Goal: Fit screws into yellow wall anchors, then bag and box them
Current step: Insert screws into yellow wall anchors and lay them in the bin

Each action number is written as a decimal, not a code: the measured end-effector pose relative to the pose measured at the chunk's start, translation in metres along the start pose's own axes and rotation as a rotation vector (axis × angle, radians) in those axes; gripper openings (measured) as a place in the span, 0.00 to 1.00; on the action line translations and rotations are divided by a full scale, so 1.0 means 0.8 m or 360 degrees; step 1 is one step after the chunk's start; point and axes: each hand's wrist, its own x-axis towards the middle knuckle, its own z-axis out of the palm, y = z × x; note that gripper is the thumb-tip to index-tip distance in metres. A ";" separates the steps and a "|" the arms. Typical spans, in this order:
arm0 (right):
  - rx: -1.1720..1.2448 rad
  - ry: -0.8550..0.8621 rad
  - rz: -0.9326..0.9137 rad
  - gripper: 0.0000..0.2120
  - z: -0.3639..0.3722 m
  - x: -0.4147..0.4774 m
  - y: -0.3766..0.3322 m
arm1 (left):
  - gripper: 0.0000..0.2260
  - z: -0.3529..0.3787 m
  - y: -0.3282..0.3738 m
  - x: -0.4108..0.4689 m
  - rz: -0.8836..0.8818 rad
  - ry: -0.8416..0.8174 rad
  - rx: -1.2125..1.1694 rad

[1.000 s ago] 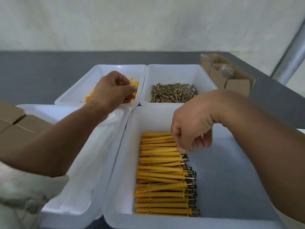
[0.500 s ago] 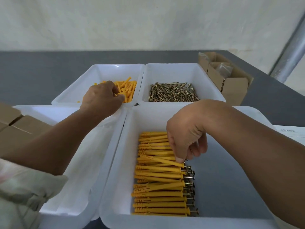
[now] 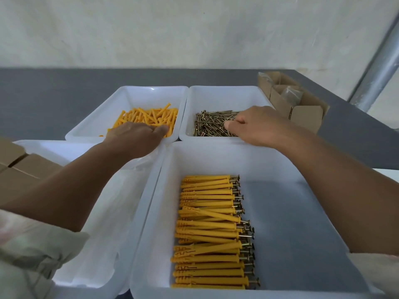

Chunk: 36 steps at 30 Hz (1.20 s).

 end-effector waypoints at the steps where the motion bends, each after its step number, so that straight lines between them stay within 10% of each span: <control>1: -0.0024 -0.0048 0.0023 0.26 0.006 0.003 0.005 | 0.33 0.000 -0.001 0.001 0.0006 -0.0012 0.0007; 8: 0.0017 -0.0394 0.0302 0.37 0.026 0.026 0.022 | 0.33 0.002 -0.002 0.004 0.0041 -0.0014 0.0026; 19: 0.0250 -0.0638 0.0172 0.11 0.023 0.037 0.018 | 0.23 0.007 -0.002 0.005 0.0111 0.0068 -0.0039; 36: 0.0279 -0.0544 0.0201 0.13 0.028 0.038 0.023 | 0.25 0.001 0.001 -0.004 0.0045 0.0185 -0.0244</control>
